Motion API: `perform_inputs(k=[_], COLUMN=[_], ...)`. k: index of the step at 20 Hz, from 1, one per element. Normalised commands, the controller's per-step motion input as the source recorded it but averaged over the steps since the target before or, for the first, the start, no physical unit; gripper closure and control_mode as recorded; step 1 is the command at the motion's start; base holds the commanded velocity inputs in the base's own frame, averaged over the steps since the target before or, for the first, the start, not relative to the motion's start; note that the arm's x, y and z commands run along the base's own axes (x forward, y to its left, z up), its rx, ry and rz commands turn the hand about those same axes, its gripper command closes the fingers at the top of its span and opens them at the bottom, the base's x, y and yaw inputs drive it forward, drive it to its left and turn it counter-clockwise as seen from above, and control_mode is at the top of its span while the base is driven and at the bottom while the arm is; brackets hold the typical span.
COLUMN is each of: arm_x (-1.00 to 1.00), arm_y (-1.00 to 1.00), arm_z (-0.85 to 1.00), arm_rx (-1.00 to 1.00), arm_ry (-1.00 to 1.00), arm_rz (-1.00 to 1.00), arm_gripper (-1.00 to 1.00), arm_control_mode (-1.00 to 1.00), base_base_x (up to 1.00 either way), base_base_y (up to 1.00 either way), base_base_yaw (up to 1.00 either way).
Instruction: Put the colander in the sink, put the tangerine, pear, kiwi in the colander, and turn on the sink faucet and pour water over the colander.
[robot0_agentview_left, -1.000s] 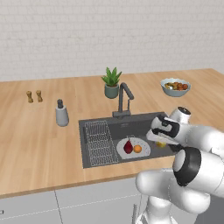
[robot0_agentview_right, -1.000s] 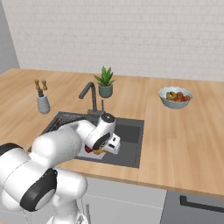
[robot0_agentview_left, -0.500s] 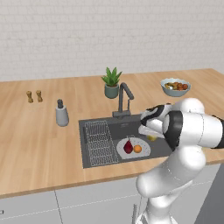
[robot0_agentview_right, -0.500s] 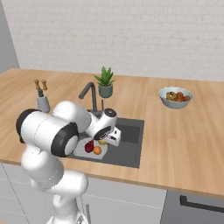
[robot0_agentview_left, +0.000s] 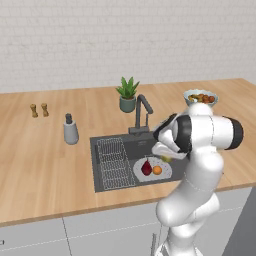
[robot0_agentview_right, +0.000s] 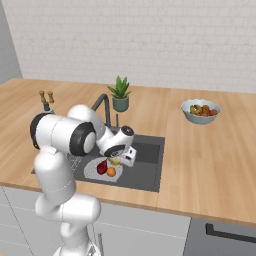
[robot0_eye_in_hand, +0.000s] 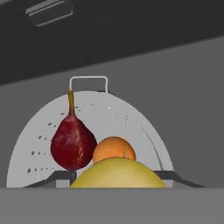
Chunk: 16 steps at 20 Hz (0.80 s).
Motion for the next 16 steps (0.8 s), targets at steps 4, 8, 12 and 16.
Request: perform_inputs(k=[4,8,12,16], arm_x=[0.12,0.0,0.06,0.09], arm_y=[0.07,0.07,0.09,0.09], arm_z=[-0.22,-0.24,-0.17,-0.16], arm_rx=[0.1,0.06,0.05,0.04], arm_ry=[0.22,0.2,0.16,0.13], arm_rz=[0.01,0.02,0.02,0.02], arm_gripper=[1.0,1.0,1.0,1.0], arm_control_mode=[-1.0,-1.0,-1.0,-1.0], base_base_x=[0.0,0.0,0.0,0.0], base_base_y=[0.0,0.0,0.0,0.0], base_base_yaw=[0.0,0.0,0.0,0.0])
